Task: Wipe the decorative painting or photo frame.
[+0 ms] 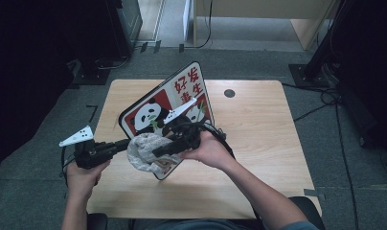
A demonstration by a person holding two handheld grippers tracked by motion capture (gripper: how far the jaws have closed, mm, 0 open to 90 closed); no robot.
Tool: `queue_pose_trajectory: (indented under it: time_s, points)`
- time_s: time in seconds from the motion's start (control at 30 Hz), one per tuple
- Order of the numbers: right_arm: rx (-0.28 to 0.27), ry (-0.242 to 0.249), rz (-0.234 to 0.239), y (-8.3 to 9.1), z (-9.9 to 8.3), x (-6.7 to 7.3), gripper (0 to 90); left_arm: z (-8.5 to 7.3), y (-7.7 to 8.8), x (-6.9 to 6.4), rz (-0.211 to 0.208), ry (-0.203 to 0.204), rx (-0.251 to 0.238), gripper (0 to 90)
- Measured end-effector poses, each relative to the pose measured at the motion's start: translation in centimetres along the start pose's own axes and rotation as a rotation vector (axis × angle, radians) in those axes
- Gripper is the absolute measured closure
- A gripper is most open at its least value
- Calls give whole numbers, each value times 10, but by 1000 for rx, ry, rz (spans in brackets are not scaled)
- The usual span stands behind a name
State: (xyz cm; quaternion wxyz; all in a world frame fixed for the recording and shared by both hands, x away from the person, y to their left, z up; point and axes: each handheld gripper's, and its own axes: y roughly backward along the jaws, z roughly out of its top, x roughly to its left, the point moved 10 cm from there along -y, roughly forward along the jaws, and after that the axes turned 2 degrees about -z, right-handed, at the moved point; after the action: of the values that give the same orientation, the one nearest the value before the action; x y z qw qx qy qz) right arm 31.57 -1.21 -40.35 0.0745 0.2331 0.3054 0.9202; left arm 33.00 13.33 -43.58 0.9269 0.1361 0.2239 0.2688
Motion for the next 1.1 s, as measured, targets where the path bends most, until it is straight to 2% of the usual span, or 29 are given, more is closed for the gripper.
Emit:
queue_pose_trajectory:
  time_s: [0.37, 0.6, 0.83, 0.97, 1.1]
  points:
    - [-2, 80, 14, 1, 55, 36, 663, -4, 13, 1, 21, 17, -23, 855]
    - [0, 112, 1, 3, 89, 48, 663, -6, 18, 1, 33, 24, -30, 855]
    - [-52, 150, 5, 9, 122, 64, 661, -5, 17, 1, 26, 23, -33, 855]
    - [-56, 159, -8, 4, 135, 63, 660, -6, 18, 2, 26, 27, -34, 855]
    - [-27, 143, -23, -5, 132, 55, 660, -7, 20, 5, 30, 34, -40, 855]
